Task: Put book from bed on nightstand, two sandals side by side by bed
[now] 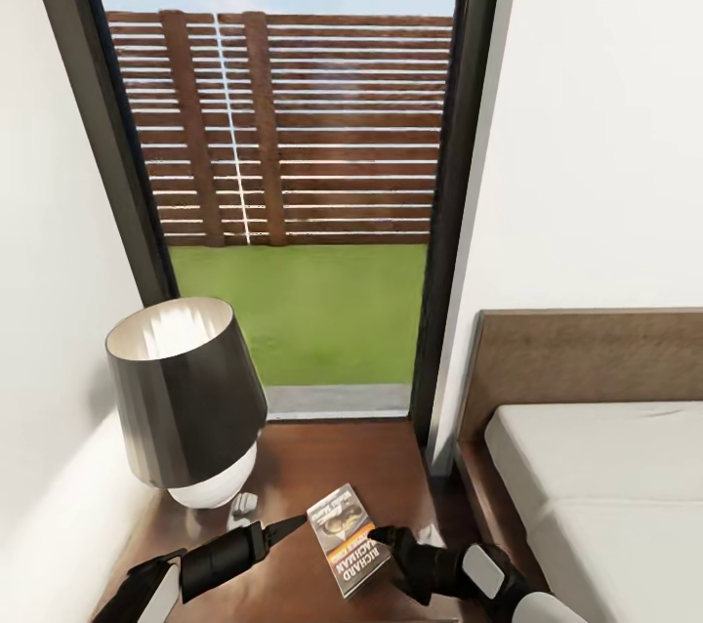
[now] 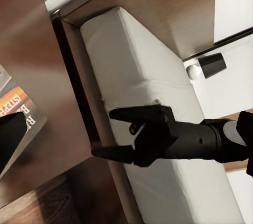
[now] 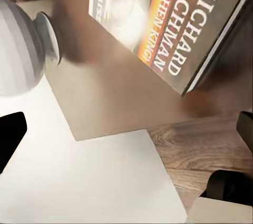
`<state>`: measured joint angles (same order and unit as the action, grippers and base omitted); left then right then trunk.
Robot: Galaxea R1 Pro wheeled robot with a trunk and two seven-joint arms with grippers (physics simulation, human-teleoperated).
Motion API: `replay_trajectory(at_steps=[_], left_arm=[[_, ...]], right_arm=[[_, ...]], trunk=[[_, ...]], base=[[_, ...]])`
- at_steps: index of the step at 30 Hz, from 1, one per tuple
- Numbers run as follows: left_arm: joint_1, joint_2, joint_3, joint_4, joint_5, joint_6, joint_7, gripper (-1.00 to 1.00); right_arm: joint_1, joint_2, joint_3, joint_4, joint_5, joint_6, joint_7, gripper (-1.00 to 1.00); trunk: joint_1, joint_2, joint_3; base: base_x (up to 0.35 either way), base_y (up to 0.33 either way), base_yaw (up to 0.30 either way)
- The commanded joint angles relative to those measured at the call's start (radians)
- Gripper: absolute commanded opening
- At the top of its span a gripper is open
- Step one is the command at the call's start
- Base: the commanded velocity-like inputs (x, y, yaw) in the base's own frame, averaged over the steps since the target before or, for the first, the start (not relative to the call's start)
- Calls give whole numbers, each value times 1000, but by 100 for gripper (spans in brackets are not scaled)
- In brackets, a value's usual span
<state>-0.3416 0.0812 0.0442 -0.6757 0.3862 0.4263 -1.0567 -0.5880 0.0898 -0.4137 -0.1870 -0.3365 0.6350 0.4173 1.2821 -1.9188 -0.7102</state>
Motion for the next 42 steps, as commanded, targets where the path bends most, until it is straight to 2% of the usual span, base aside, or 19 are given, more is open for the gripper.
replay_trajectory(at_steps=[1,3,5,7,9,10,13,17,22,42], left_arm=[[0,0,0,0,5,9,-2,100],[0,0,0,1,5,9,-2,100],[0,0,0,0,5,9,-2,100],[0,0,-1,0,5,9,-2,100],[0,0,-1,0,5,9,-2,100],[0,0,-1,0,5,9,-2,100],[0,0,-1,0,5,8,-2,100],[0,0,-1,0,5,8,-1,100],[0,0,-1,0,5,7,-1,100],[0,0,0,0,5,7,0,100]], right_arm=[[0,-4,-5,-2,13,6,0,100],[1,-28,-4,-3,40,6,11,100],[2,-65,-4,-3,52,7,60,100],[2,-122,-4,-2,58,9,169,100],[3,-161,-4,-2,60,9,266,100],[3,-207,-4,-2,64,9,380,100],[3,-243,-4,-3,69,9,423,100],[4,-280,-4,-5,85,9,436,100],[4,-290,-4,-6,92,9,438,100],[4,-291,-4,-6,93,5,437,100]], trunk=[[-4,7,2],[-12,21,8],[-19,35,15],[-27,49,21],[-35,63,27],[-39,70,30],[-50,91,40],[-65,119,52],[-85,154,68],[-161,294,131]], base=[[0,0,0],[0,0,0],[0,0,0],[0,0,0],[0,0,0],[0,0,0],[0,0,0],[0,0,0],[0,0,0],[0,0,0]])
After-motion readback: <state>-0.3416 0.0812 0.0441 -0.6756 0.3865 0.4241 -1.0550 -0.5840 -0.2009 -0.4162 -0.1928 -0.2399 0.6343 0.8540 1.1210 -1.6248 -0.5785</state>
